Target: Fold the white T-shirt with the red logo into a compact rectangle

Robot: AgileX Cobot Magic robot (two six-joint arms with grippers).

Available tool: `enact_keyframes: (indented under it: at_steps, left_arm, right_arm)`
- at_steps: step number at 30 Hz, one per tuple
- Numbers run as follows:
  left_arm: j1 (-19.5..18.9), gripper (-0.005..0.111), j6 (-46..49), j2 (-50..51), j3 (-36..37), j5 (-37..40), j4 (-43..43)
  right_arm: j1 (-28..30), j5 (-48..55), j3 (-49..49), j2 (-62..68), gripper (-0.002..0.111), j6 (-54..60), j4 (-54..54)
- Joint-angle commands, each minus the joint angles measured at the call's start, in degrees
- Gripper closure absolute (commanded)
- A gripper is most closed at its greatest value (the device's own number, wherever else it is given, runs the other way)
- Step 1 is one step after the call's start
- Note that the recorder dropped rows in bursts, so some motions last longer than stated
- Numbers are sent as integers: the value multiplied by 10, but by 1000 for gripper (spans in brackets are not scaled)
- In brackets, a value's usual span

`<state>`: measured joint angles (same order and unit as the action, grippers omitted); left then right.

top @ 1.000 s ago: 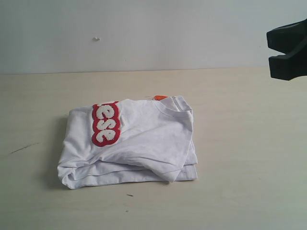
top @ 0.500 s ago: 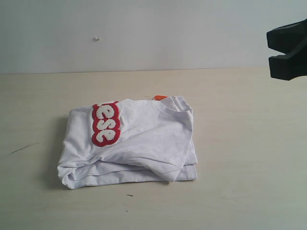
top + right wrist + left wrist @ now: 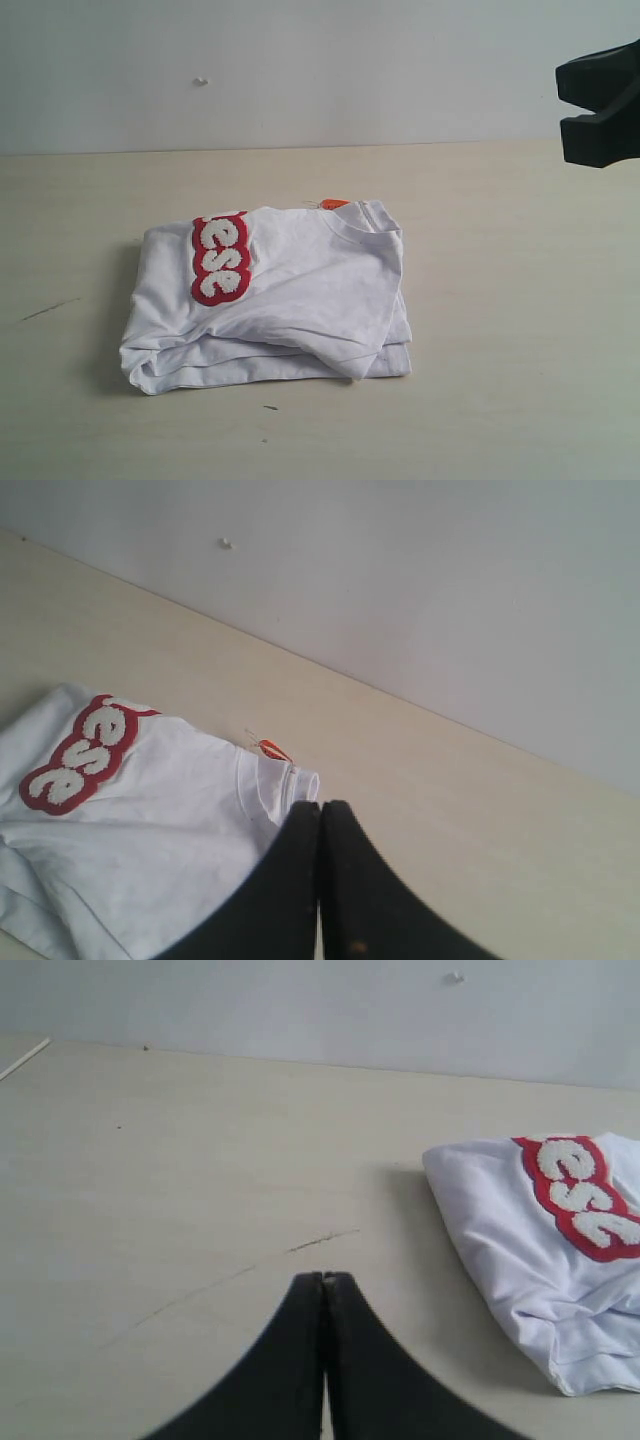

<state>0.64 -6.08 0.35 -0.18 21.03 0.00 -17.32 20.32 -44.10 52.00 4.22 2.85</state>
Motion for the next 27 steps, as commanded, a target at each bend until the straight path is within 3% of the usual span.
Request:
enact_keyframes:
  at_steps: [1,27]
  left_arm:
    - [-2,104,24,-4,2,-5,-4]
    - [-2,104,49,-4,2,-7,-8]
  right_arm:
    - [0,-3,3,-3,108,0,1]
    - [0,-3,3,-3,108,0,1]
